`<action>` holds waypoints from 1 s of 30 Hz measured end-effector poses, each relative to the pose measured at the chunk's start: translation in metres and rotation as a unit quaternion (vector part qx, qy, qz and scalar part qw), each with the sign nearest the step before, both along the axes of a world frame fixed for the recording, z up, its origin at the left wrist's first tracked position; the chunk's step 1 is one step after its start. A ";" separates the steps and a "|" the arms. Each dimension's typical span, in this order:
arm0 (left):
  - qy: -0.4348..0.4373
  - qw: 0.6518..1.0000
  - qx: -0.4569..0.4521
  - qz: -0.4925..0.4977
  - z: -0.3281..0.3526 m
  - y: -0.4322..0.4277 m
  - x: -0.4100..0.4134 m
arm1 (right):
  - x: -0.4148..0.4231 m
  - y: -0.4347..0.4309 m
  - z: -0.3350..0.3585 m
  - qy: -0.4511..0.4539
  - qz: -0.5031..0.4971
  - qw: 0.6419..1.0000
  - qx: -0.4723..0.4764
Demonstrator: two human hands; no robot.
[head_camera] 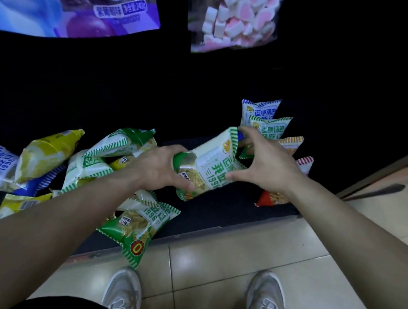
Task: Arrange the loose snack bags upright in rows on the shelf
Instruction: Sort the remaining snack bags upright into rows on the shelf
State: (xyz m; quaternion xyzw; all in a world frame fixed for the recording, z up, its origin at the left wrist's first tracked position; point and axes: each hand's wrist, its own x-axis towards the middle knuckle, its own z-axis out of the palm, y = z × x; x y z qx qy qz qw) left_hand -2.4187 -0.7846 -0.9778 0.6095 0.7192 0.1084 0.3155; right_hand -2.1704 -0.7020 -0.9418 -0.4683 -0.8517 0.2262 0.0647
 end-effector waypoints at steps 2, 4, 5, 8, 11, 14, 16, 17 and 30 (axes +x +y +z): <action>-0.060 0.998 0.009 0.021 -0.001 0.001 0.002 | 0.003 0.004 -0.009 0.006 0.009 0.998 -0.057; -0.103 0.994 0.004 0.026 -0.004 0.003 0.005 | 0.003 0.004 -0.018 0.058 0.004 0.993 -0.105; -0.115 0.993 -0.007 0.023 -0.006 0.004 0.006 | 0.003 0.005 -0.021 0.084 -0.002 0.990 -0.111; -0.112 0.993 -0.010 0.016 -0.011 0.005 0.011 | 0.002 0.009 -0.022 0.098 -0.003 0.991 -0.093; -0.148 0.985 0.082 0.041 -0.006 0.010 0.021 | -0.002 0.011 -0.021 0.030 0.017 0.999 -0.032; -0.086 0.989 0.123 0.011 -0.002 0.014 0.029 | -0.008 0.009 -0.021 -0.040 0.044 0.998 0.014; 0.009 0.992 0.127 -0.016 0.002 0.012 0.034 | -0.010 0.008 -0.019 -0.079 0.065 0.994 0.030; 0.039 0.991 0.126 -0.022 0.003 0.012 0.036 | -0.009 0.008 -0.018 -0.095 0.075 0.992 0.037; 0.119 0.989 0.088 -0.018 -0.004 0.031 0.043 | -0.010 0.004 -0.028 -0.070 0.046 0.995 0.059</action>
